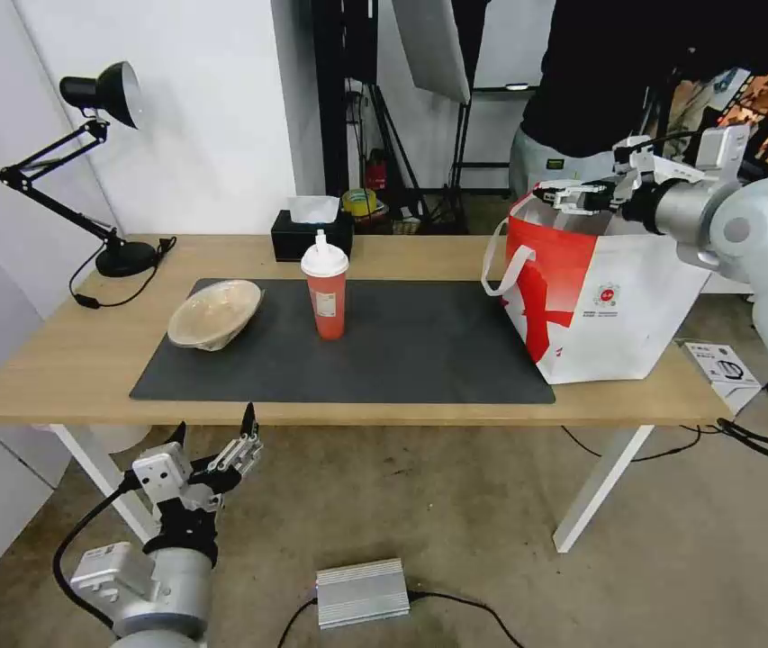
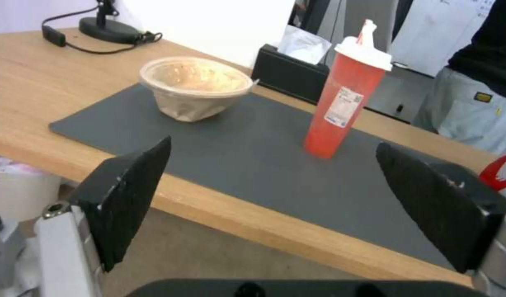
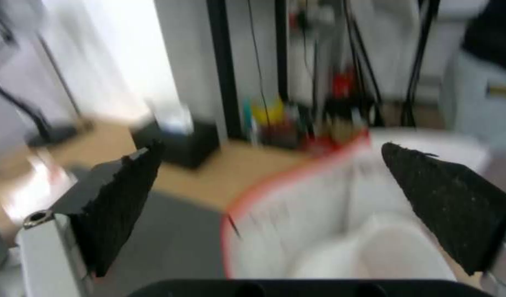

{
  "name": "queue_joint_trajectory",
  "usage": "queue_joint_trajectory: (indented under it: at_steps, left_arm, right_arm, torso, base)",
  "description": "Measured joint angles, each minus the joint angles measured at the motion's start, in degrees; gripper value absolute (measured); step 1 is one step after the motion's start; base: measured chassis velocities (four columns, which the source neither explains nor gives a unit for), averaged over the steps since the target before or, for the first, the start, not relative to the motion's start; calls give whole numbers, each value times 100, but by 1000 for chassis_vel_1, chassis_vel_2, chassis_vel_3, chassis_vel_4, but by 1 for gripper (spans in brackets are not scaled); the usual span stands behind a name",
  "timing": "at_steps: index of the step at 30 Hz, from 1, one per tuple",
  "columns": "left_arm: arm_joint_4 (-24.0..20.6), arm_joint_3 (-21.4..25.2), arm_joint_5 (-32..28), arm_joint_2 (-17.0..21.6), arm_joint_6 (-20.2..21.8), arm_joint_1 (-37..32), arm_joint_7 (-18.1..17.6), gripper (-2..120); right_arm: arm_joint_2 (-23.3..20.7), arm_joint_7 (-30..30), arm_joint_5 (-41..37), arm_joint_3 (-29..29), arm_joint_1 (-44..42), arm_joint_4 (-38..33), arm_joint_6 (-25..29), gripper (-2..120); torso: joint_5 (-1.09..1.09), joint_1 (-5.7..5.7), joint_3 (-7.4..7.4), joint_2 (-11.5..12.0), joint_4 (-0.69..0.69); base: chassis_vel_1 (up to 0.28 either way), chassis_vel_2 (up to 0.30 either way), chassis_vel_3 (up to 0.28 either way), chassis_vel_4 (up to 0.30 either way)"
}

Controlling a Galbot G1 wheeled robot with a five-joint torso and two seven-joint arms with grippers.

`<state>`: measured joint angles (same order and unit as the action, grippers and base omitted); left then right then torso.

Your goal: Pick up the trash from the table and place it into the takeout bag.

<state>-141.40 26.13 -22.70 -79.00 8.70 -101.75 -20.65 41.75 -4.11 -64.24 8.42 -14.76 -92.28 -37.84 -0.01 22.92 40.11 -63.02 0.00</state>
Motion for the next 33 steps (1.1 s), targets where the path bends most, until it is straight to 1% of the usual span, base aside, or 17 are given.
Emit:
queue_joint_trajectory:
  at_steps: [1, 2, 3, 5, 6, 7, 9, 10, 12, 14, 17, 18, 21, 22, 25, 28, 33]
  left_arm:
    - [0, 0, 0, 0, 0, 0, 0, 100]
    - [-2, 10, 0, -5, 0, -1, 0, 100]
    - [-12, 21, 1, -15, 0, -6, 0, 100]
    - [-32, 24, 5, -45, 0, -24, 1, 100]
    - [-32, 24, 5, -45, 0, -24, 1, 100]
    - [-38, 24, 7, -51, 0, -31, 1, 100]
    - [-68, 40, 17, -71, -2, -63, 1, 100]
    - [-68, 40, 17, -71, -2, -63, 1, 100]
    - [-79, 75, 18, -62, -5, -73, 2, 100]
    - [-79, 92, 17, -60, -6, -69, 2, 100]
    - [-79, 133, -8, -64, -9, -31, 2, 100]
    - [-79, 133, -8, -64, -9, -31, 2, 100]
    - [-58, 92, -4, -83, -12, -28, 0, 100]
    - [-58, 92, -4, -83, -12, -28, 0, 100]
    - [-39, 68, 1, -116, -14, -11, 0, 100]
    - [-43, 66, 1, -125, -15, -23, 0, 100]
    - [-80, 95, 2, -151, -16, -58, -1, 100]
  right_arm:
    - [0, 0, 0, 0, 0, 0, 0, 100]
    - [29, 105, -95, 59, -83, -154, 257, 100]
    - [75, 269, -212, 124, -212, -377, 689, 100]
    - [120, 538, -323, 211, -419, -772, 1337, 100]
    - [120, 538, -323, 211, -419, -772, 1337, 100]
    - [125, 616, -339, 225, -477, -870, 1484, 100]
    - [118, 1125, -369, 301, -811, -1449, 2097, 100]
    - [118, 1125, -369, 301, -811, -1449, 2097, 100]
    - [74, 1547, -320, 345, -1153, -1928, 2465, 100]
    - [65, 1641, -243, 355, -1263, -2055, 2574, 100]
    - [47, 1990, 53, 414, -1818, -2551, 3029, 100]
    - [47, 1990, 53, 414, -1818, -2551, 3029, 100]
    - [61, 2225, 530, 428, -2456, -3065, 3699, 100]
    - [61, 2225, 530, 428, -2456, -3065, 3699, 100]
    - [150, 2533, 1089, 308, -2864, -3376, 4169, 100]
    - [217, 2697, 1276, 271, -3037, -3512, 4274, 100]
    - [305, 2837, 1264, 273, -3292, -3663, 4313, 100]
  torso:
    - [0, 0, 0, 0, 0]
    - [0, 0, 0, 0, -1]
    - [1, 0, 0, 0, 0]
    - [-1, 0, 0, 0, 2]
    - [-1, 0, 0, 0, 2]
    - [-1, 0, 0, 0, 2]
    - [0, 0, 0, 0, 1]
    - [0, 0, 0, 0, 1]
    - [0, 0, -1, 0, 0]
    - [0, -1, 0, -1, 0]
    - [1, 0, 0, 0, 0]
    - [1, 0, 0, 0, 0]
    - [1, -1, -1, -1, -1]
    - [1, -1, -1, -1, -1]
    - [0, -1, -1, -1, -1]
    - [0, -1, 0, 0, 0]
    - [0, -1, -1, -1, 1]
  base:
    - [0, 0, 0, 0]
    - [0, 0, 0, 0]
    - [0, 0, 0, 0]
    - [0, 0, 0, 0]
    - [0, 0, 0, 0]
    - [0, 0, 0, 0]
    - [0, 0, 0, 0]
    - [0, 0, 0, 0]
    - [0, 0, 0, 0]
    - [0, 0, 0, 0]
    - [0, 0, 0, 0]
    - [0, 0, 0, 0]
    - [0, 0, 0, 0]
    - [0, 0, 0, 0]
    - [0, 0, 0, 0]
    - [0, 0, 0, 0]
    - [0, 0, 0, 0]
